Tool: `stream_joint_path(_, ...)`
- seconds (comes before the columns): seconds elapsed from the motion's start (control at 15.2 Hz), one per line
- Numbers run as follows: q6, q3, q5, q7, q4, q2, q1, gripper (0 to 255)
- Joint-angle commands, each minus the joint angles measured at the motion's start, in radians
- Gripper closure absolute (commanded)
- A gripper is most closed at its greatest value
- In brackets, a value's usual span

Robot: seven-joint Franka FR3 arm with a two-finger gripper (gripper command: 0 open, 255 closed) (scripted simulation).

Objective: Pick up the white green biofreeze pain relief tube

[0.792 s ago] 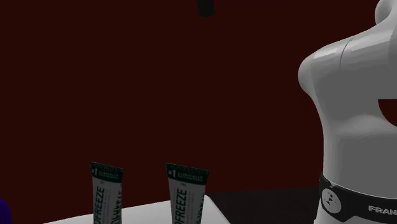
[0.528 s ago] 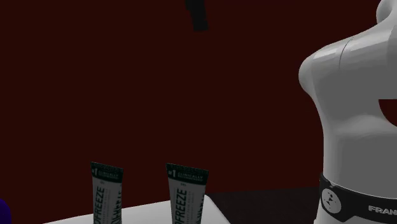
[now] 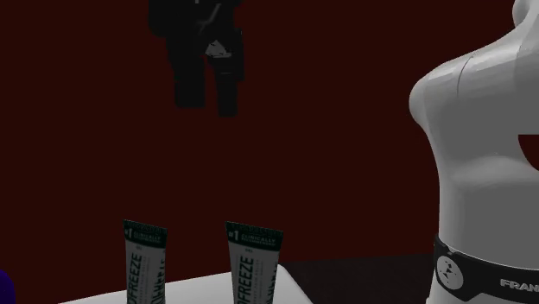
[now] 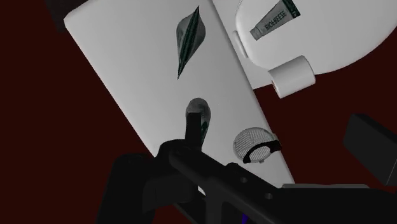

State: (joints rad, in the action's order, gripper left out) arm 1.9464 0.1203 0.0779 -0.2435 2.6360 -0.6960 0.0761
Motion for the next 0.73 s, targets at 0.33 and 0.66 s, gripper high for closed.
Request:
stream_joint_path(0.33,0.413,0.088,-0.075,-0.204,0.107,0.16,0.114,0)
stream_joint_path(0.66,0.684,0.188,-0.224,-0.423,0.111,0.336,0.272,0)
